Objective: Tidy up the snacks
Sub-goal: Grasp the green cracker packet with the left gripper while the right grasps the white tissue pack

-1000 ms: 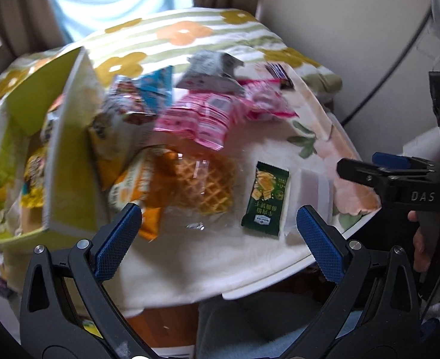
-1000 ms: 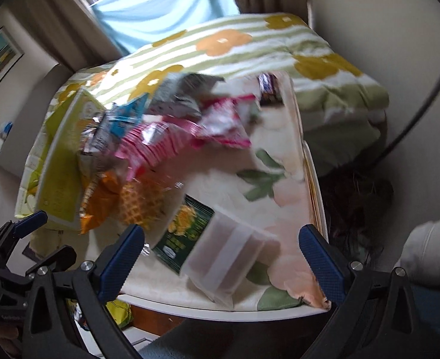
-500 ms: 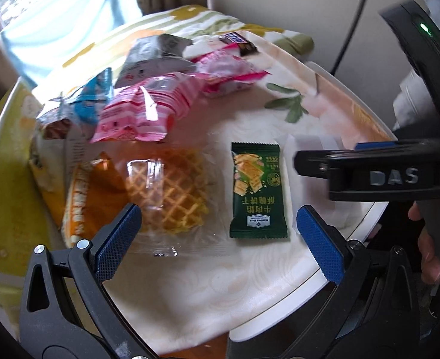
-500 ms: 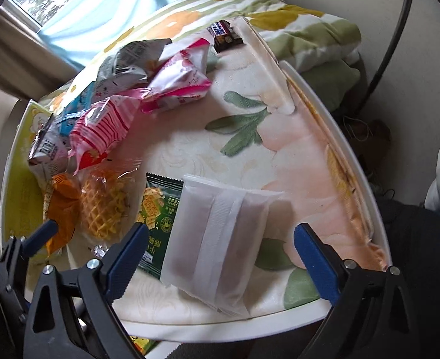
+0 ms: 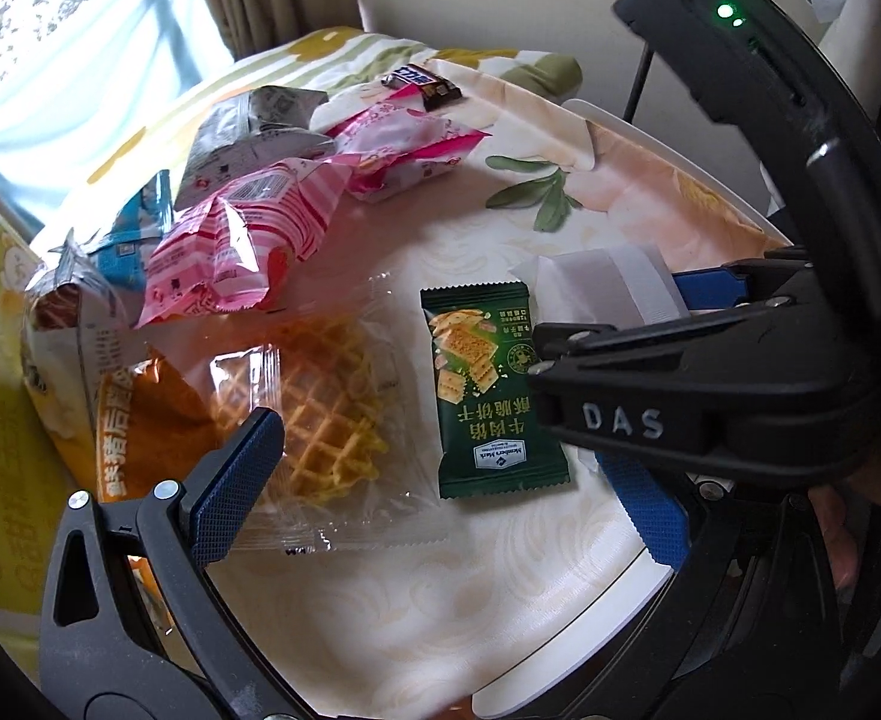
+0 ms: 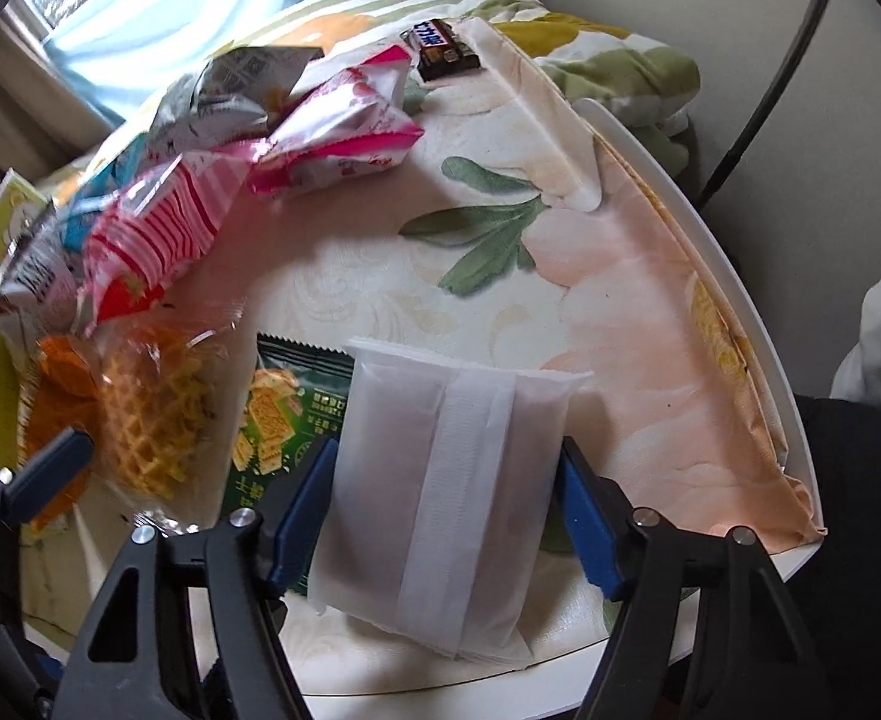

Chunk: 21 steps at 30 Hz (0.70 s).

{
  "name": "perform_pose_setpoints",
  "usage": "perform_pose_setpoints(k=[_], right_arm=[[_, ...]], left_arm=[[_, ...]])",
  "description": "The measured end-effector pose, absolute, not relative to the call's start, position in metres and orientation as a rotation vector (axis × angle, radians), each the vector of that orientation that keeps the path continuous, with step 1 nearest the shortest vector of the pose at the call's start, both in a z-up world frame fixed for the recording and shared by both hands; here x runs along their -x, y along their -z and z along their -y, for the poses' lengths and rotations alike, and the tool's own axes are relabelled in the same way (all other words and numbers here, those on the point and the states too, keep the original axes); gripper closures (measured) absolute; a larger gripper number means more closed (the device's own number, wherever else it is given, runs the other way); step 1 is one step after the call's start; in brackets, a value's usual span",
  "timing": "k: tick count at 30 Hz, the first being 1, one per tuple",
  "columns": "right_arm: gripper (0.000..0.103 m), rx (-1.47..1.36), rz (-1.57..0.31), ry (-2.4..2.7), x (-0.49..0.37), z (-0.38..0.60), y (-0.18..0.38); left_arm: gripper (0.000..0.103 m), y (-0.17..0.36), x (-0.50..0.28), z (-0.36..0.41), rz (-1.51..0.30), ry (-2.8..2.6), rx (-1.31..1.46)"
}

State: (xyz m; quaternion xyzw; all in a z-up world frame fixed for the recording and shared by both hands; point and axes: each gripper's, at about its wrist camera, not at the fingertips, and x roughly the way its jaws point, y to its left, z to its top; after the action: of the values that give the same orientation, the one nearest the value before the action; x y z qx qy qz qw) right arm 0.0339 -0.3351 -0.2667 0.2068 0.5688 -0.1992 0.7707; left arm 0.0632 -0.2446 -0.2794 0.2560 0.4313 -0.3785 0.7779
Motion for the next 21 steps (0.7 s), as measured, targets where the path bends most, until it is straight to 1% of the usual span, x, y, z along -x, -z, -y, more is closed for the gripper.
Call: perform_pose_setpoints(k=[7, 13, 16, 17, 18, 20, 21], right_arm=[[0.042, -0.455, -1.223, 0.420, -0.031, 0.338, 0.265], [0.043, -0.466, -1.187, 0.423, -0.027, 0.354, 0.257], [0.043, -0.456, -1.171, 0.425, -0.024, 0.362, 0.250], [0.043, -0.451, -1.167, 0.423, -0.024, 0.364, 0.248], [0.043, -0.445, -1.162, 0.421, -0.022, 0.366, 0.247], [0.043, -0.427, -1.156, 0.410, -0.021, 0.369, 0.245], [0.043, -0.421, -1.154, 0.406, -0.020, 0.371, 0.244]], left_arm=[[0.000, 0.279, -0.064, 0.247, -0.936, 0.834, -0.548], [0.001, 0.277, -0.060, 0.257, -0.924, 0.861, -0.550], [0.011, 0.279, -0.056, 0.266, -0.934, 0.882, -0.554], [0.016, 0.281, -0.055, 0.269, -0.941, 0.882, -0.558], [0.023, 0.283, -0.055, 0.272, -0.951, 0.881, -0.558], [0.027, 0.287, -0.058, 0.277, -0.982, 0.874, -0.541], [0.028, 0.289, -0.059, 0.278, -0.991, 0.866, -0.537]])
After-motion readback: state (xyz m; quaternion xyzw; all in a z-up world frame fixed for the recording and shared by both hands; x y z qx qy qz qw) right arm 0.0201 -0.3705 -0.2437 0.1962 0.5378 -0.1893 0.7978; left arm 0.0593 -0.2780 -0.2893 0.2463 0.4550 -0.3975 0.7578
